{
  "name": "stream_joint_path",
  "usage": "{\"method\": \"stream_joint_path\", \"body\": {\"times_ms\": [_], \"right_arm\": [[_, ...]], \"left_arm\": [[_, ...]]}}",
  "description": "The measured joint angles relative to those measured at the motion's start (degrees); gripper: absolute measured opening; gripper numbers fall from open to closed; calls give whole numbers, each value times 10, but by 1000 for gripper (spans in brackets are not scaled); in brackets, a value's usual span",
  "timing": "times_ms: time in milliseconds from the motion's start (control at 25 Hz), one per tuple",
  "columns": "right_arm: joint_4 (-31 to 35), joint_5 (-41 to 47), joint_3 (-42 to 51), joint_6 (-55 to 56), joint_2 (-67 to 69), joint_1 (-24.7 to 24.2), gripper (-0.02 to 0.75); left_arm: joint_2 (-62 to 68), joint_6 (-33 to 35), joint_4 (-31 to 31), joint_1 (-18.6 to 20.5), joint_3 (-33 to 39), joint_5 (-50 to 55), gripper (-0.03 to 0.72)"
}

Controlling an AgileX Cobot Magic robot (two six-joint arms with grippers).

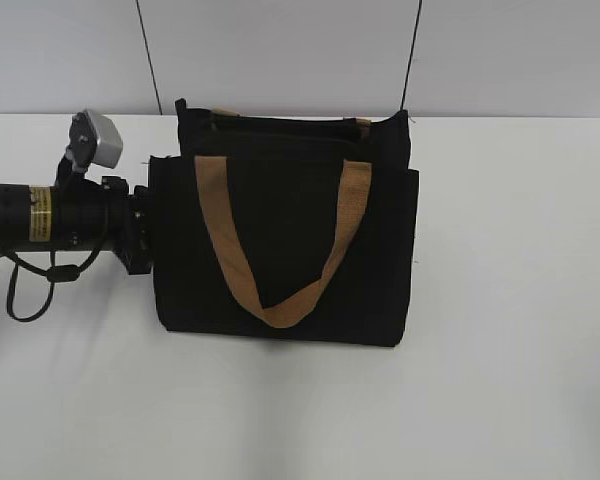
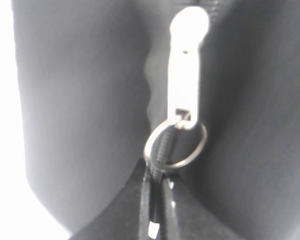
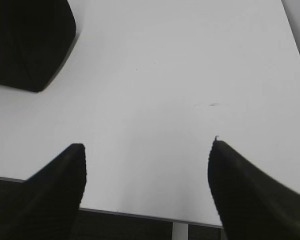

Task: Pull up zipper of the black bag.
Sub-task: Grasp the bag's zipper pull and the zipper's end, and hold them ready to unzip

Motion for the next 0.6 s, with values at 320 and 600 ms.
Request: {"method": "stream_joint_path", "body": {"times_ms": [320, 600], "right_arm": [[0, 0, 0, 0, 0, 0, 576], [0, 0, 0, 0, 0, 0, 576]], "left_arm": [[-25, 0, 15, 30, 41, 2, -4], [-64, 0, 16, 30, 41, 29, -4]]}}
